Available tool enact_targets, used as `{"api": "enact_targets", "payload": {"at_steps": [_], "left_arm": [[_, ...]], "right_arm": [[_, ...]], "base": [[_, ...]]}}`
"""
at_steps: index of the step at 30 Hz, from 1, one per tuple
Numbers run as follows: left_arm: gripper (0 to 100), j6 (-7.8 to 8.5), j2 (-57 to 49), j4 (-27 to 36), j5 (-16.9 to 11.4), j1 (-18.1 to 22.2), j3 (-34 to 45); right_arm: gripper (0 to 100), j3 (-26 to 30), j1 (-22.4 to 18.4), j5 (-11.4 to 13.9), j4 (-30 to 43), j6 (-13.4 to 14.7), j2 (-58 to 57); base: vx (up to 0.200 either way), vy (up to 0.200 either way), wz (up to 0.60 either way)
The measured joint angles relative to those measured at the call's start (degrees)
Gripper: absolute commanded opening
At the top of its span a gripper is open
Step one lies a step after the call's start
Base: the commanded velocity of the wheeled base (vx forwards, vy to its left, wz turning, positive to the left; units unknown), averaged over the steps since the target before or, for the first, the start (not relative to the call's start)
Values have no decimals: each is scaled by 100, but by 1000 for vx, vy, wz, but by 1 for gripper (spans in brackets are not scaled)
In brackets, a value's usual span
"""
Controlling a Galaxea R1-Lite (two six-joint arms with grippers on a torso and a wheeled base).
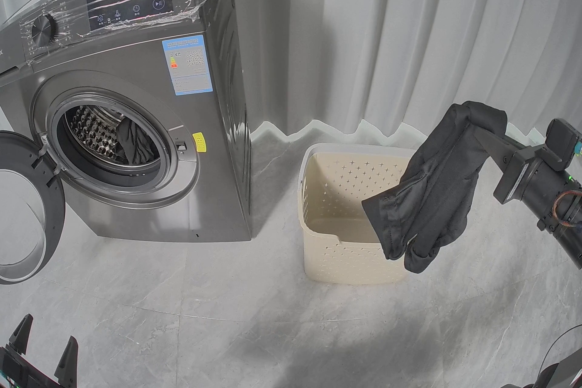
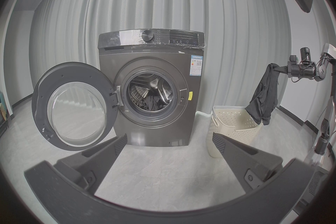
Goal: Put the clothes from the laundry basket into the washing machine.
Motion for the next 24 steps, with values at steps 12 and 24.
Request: {"api": "enact_targets", "payload": {"at_steps": [12,24], "left_arm": [[100,-20,0,11,5,0,0],[100,-28,0,6,-1,0,0]], "right_arm": [[0,-24,146,63,-69,22,-26],[0,-7,310,74,-72,194,5]], "base": [[0,200,0],[0,200,0]]}}
